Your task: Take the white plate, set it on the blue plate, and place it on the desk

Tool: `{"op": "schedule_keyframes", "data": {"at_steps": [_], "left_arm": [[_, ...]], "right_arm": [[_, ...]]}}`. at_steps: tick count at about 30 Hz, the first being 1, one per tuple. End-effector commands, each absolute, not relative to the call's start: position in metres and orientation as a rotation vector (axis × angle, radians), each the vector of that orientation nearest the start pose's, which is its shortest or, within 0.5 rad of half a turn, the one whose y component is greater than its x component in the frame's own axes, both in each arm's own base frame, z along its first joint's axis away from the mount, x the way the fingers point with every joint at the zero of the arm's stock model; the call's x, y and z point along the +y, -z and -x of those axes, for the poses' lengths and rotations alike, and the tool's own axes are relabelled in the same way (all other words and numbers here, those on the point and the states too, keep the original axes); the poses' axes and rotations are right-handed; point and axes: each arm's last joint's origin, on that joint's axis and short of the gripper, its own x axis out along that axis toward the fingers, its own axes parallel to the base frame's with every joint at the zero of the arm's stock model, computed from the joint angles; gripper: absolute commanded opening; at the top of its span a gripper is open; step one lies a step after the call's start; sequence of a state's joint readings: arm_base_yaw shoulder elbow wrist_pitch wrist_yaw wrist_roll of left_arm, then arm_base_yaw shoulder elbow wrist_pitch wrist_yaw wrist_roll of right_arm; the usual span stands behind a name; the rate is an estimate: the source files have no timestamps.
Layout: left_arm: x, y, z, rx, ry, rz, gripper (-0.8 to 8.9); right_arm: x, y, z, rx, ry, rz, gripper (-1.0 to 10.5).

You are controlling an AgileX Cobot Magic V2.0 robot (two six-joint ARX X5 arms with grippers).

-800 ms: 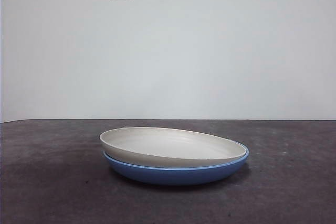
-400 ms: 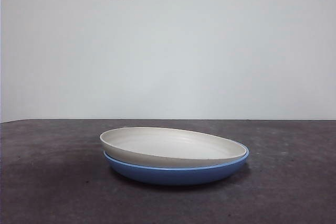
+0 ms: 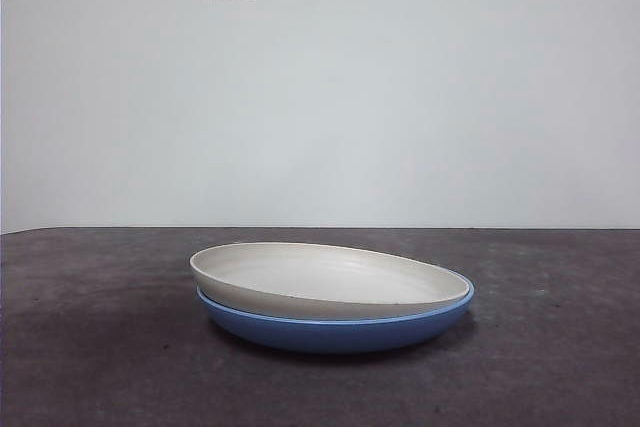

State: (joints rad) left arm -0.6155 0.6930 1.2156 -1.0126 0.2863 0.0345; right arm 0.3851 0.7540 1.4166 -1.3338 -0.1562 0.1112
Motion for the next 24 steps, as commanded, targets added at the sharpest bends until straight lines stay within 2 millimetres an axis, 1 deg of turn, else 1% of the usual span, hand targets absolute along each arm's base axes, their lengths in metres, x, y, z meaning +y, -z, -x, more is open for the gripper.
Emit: {"op": "schedule_keyframes", "data": {"at_steps": [1, 5, 8, 10, 14, 15, 20, 24], "left_arm": [[-0.053, -0.406, -0.064, 0.463, 0.865, -0.1, 0.27], [-0.048, -0.395, -0.074, 0.458, 0.792, -0.063, 0.27], [-0.04, -0.374, -0.079, 0.395, 0.7, -0.03, 0.27], [-0.034, -0.356, -0.081, 0.31, 0.63, -0.033, 0.27], [-0.022, -0.312, -0.078, 0.175, 0.496, -0.027, 0.27], [-0.019, -0.298, -0.078, 0.144, 0.447, -0.027, 0.27], [-0.009, -0.245, -0.081, 0.105, 0.219, 0.025, 0.27], [-0.005, -0.209, -0.085, 0.128, 0.144, 0.047, 0.27]], "right_arm": [[0.026, -0.423, -0.051, 0.73, -0.486, -0.015, 0.4], [0.026, -0.423, -0.051, 0.73, -0.486, -0.015, 0.4], [0.026, -0.423, -0.051, 0.73, -0.486, -0.015, 0.4], [0.026, -0.423, -0.051, 0.73, -0.485, -0.015, 0.4], [0.026, -0.423, -0.051, 0.73, -0.486, -0.015, 0.4], [0.026, -0.423, -0.051, 0.73, -0.486, -0.015, 0.4], [0.026, -0.423, -0.051, 0.73, -0.486, -0.015, 0.4], [0.026, -0.423, -0.051, 0.729, -0.486, -0.015, 0.4]]}}
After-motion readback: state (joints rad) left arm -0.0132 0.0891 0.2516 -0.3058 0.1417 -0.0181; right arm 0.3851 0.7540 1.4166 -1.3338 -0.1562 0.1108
